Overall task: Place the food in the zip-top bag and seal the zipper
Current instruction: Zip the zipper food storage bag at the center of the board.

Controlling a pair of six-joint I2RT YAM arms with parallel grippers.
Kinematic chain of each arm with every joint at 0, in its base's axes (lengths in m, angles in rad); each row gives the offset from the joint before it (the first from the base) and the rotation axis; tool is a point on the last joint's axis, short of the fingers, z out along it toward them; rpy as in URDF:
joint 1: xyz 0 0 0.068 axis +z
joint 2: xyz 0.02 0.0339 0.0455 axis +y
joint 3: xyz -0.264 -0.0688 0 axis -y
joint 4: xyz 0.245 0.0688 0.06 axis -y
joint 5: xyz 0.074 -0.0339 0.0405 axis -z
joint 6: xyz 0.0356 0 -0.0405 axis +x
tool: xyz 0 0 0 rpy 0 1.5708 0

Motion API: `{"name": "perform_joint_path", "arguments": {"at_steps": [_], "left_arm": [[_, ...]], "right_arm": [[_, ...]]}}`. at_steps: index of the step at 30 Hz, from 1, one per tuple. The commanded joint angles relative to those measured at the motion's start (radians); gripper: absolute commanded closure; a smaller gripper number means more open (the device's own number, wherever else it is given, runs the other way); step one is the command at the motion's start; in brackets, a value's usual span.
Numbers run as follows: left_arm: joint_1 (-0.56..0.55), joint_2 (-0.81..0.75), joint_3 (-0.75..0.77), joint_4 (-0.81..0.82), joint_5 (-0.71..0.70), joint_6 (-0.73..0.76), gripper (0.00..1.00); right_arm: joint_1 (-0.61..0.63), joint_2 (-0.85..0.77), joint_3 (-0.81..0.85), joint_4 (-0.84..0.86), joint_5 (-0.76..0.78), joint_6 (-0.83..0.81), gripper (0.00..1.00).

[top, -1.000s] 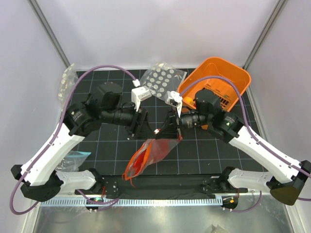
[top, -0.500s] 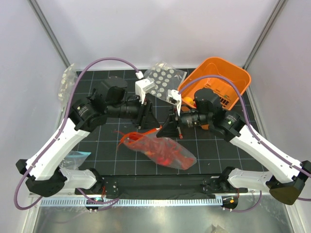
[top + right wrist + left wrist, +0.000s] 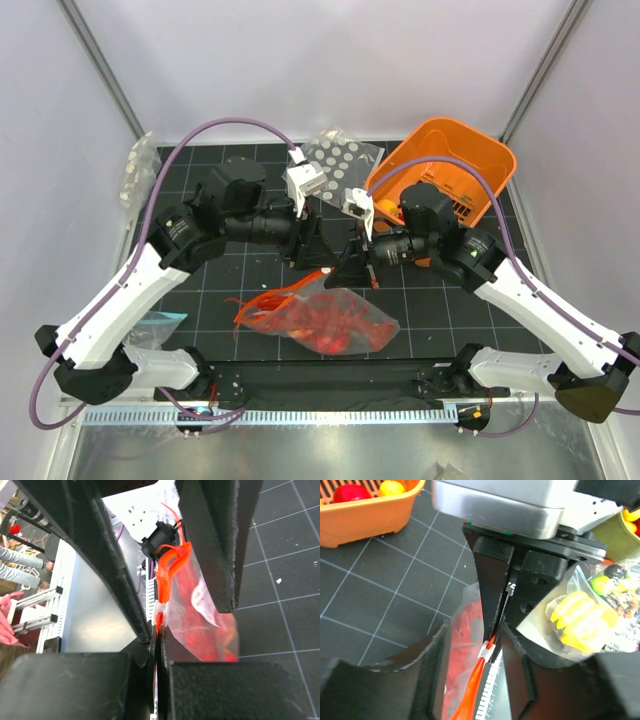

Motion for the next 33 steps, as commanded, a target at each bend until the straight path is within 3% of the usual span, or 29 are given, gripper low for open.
{"name": "perform_joint_path", "arguments": {"at_steps": [1,9,19,26,33], "left_arm": [[-0.012,-0.026,-0.032,0.099,0.096,0.013,0.5],[-0.012,-0.072,-0.086,0.106,0.154,-0.003,0.44],[-0.012,-0.084,-0.097,0.103,0.137,-0.003,0.52],[-0.01,-0.12,-0.116,0.104,0.134,-0.004,0.41],[-0.01,-0.114,-0.115,0.115,0.133,-0.021,0.46]], "right_arm": [[0.007,-0.025,0.051,0.093,-0.024,0.017,0.99],[0.009,-0.041,0.05,0.118,-0.024,0.026,0.99],[0.007,-0.054,0.047,0.123,-0.024,0.025,0.99],[0.006,-0.077,0.019,0.135,-0.033,0.011,0.99],[0.006,-0.068,0.027,0.133,-0.058,0.014,0.99]]}}
